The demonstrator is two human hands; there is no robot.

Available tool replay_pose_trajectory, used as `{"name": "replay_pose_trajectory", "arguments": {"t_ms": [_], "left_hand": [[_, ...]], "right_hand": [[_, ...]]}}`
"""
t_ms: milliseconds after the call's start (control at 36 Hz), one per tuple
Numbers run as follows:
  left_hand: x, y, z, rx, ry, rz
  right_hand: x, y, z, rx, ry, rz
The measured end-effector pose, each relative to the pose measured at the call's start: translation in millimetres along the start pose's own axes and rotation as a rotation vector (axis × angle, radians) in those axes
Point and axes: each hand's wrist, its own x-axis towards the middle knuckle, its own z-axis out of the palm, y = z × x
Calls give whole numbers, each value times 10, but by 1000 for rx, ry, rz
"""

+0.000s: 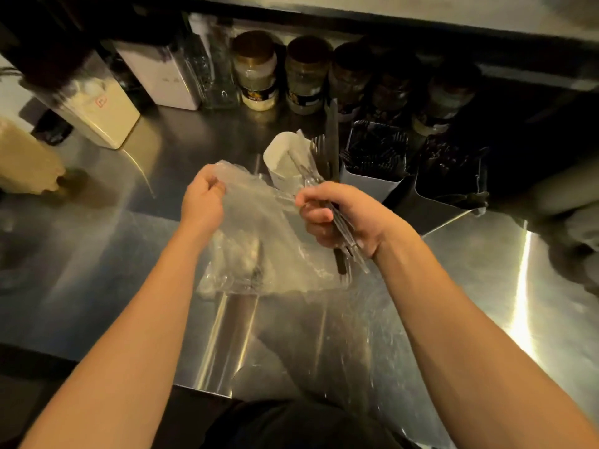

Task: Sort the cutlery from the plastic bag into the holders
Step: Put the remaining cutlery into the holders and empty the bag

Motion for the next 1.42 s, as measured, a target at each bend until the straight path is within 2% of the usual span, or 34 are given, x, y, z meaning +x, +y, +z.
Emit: {"name": "replay_pose_trajectory", "arguments": {"t_ms": [139,167,222,278,306,361,500,583,667,750,861,944,1083,1222,1333,1417], "left_hand": [[-16,53,-118,123,-171,-61],[-2,70,-144,165,-140,-28],[1,185,-146,156,32,82],[-42,468,-87,34,194,213],[-74,640,-32,-27,216,242],[-207,1023,135,-79,100,198],[-421,1477,570,83,-454,-33],[-386,1479,759,-58,-530,-132],[-288,1413,809,-281,-496,-196],[-161,1363,804,-379,-449,-224],[74,1309,771,-380,-344,-313],[235,1265,712,-363,-292,-317],[467,1152,679,-508,-266,-368],[692,1013,755,-505,-67,-355],[870,954,789,-539,95,-347],[941,954,816,-689,126,-396]], "right_hand": [[-136,-108,-49,178,-42,-168],[-156,-125,-62,180,-31,-167],[-193,-152,-70,184,-9,-163],[-210,-158,-80,188,22,-162],[-209,-153,-82,179,48,-169],[-181,-133,-82,148,116,-201],[-124,-141,-37,46,255,-239],[-93,-194,-8,-7,280,-237],[6,-286,-23,15,304,-225],[137,-378,-36,7,339,-215],[288,-455,-8,-55,348,-213],[400,-470,17,-35,351,-247],[593,-488,81,13,433,-237],[846,-492,96,85,532,-232],[924,-452,27,-8,501,-208],[901,-453,-4,-134,467,-204]]}}
